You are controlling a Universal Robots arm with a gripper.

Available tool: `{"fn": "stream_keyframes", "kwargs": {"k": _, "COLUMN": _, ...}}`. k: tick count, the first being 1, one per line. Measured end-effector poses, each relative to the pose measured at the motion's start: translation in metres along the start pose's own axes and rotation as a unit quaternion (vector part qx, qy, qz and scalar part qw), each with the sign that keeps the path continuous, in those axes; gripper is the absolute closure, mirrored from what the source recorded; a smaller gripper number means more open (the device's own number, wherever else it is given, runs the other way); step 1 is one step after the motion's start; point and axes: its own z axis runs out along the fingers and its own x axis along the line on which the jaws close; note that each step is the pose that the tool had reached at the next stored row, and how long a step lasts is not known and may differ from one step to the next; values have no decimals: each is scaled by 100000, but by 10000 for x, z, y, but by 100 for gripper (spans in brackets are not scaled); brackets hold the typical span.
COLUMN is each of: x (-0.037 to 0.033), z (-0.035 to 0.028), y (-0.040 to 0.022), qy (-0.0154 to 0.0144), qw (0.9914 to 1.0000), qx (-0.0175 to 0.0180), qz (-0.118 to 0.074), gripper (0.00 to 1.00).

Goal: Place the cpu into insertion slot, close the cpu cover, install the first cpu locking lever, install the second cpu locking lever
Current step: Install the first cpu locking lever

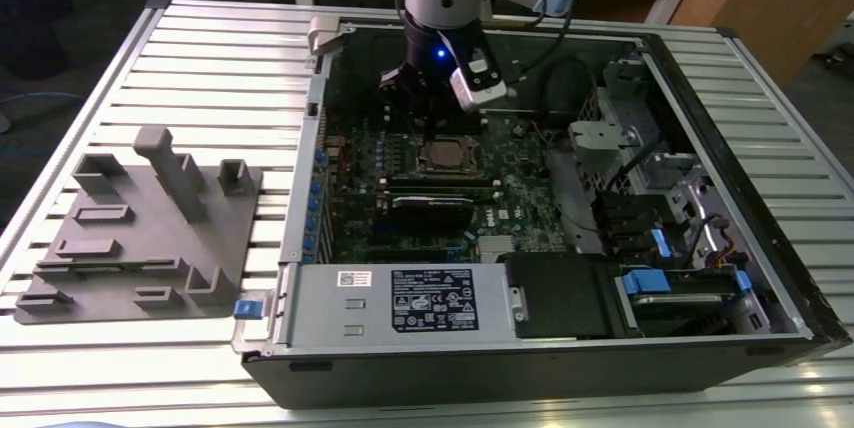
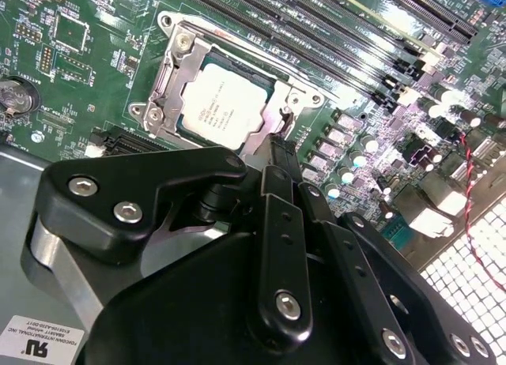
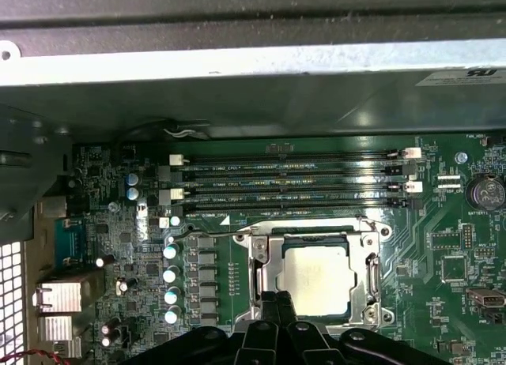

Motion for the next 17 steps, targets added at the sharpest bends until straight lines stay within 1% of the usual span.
{"fn": "stream_keyframes", "kwargs": {"k": 4, "x": 0, "z": 0, "y": 0, "qy": -2, "qw": 100000, "qx": -3, "qz": 2, "gripper": 89}}
{"fn": "stream_keyframes", "kwargs": {"k": 8, "x": 0, "z": -13, "y": 0, "qy": -2, "qw": 100000, "qx": -4, "qz": 1, "gripper": 89}}
{"fn": "stream_keyframes", "kwargs": {"k": 10, "x": -1, "z": -63, "y": 1, "qy": -1, "qw": 100000, "qx": -3, "qz": 2, "gripper": 89}}
{"fn": "stream_keyframes", "kwargs": {"k": 13, "x": 4, "z": -63, "y": 1, "qy": 3, "qw": 100000, "qx": 4, "qz": 1, "gripper": 89}}
{"fn": "stream_keyframes", "kwargs": {"k": 17, "x": 28, "z": -61, "y": 0, "qy": -2, "qw": 100000, "qx": -2, "qz": 0, "gripper": 89}}
